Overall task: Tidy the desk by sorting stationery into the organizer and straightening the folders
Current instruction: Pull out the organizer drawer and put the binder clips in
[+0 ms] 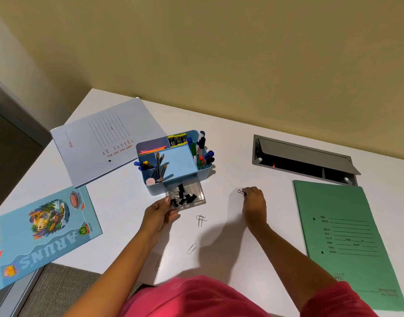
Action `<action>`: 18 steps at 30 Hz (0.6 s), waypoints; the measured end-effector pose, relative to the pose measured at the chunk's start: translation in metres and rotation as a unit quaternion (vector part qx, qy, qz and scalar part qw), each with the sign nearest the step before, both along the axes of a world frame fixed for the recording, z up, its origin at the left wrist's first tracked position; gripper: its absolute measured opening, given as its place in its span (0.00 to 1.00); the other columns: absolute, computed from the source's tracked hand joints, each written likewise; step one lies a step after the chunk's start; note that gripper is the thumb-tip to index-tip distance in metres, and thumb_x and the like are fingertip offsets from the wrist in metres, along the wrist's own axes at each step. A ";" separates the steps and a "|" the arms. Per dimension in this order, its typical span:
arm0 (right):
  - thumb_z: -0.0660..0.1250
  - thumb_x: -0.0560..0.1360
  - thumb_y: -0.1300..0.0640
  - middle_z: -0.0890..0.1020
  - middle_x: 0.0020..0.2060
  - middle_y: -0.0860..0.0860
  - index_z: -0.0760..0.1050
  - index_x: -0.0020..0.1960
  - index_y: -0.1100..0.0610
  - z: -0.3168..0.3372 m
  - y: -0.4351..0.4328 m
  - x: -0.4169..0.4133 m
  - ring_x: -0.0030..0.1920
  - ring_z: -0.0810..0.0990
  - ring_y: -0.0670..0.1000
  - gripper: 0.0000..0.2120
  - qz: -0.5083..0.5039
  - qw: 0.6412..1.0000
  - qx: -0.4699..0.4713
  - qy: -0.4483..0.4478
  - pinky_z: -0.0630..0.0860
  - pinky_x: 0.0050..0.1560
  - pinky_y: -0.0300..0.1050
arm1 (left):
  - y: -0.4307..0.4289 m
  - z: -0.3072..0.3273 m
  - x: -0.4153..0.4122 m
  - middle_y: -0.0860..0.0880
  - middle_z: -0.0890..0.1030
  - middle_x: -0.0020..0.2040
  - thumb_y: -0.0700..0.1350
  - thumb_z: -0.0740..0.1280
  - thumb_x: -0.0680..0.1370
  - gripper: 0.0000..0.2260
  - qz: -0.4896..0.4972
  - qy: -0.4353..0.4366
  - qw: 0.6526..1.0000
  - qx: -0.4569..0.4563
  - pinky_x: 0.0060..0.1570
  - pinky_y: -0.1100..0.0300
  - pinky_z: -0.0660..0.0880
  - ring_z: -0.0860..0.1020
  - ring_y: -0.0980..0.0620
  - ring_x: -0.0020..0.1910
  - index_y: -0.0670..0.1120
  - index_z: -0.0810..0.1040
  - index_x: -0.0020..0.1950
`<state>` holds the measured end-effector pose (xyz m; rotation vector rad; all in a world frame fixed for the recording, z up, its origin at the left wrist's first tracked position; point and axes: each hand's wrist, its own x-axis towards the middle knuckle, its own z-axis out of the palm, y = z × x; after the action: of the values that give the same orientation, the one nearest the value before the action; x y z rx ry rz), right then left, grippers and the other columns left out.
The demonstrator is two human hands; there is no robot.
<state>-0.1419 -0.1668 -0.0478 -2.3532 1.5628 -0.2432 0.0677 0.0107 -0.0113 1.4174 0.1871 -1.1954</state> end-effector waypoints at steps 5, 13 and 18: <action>0.61 0.75 0.71 0.80 0.47 0.63 0.78 0.53 0.68 0.017 0.001 0.009 0.49 0.78 0.61 0.10 -0.053 0.996 0.035 -0.061 0.73 0.48 0.49 | 0.002 0.000 0.001 0.37 0.80 0.50 0.42 0.62 0.80 0.08 0.008 0.012 1.000 -0.007 0.46 0.52 0.81 0.80 0.43 0.47 0.37 0.76 0.52; 0.66 0.75 0.69 0.82 0.46 0.58 0.79 0.53 0.65 0.062 0.055 0.052 0.47 0.80 0.54 0.08 0.101 0.953 -0.075 -0.276 0.78 0.51 0.43 | 0.002 -0.001 -0.001 0.39 0.82 0.45 0.44 0.63 0.79 0.09 0.008 0.015 1.000 -0.006 0.47 0.54 0.81 0.81 0.45 0.44 0.39 0.78 0.48; 0.60 0.79 0.63 0.82 0.51 0.59 0.79 0.56 0.66 0.056 0.081 0.075 0.53 0.79 0.54 0.11 0.227 0.938 -0.104 -0.240 0.76 0.58 0.43 | 0.000 0.003 -0.002 0.38 0.81 0.48 0.43 0.62 0.80 0.10 0.011 0.011 1.000 -0.004 0.52 0.50 0.79 0.80 0.44 0.46 0.37 0.77 0.53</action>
<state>-0.0668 -0.0857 0.0080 -2.4743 0.7782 -0.8313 0.0654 0.0108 -0.0083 1.3919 0.2119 -1.1930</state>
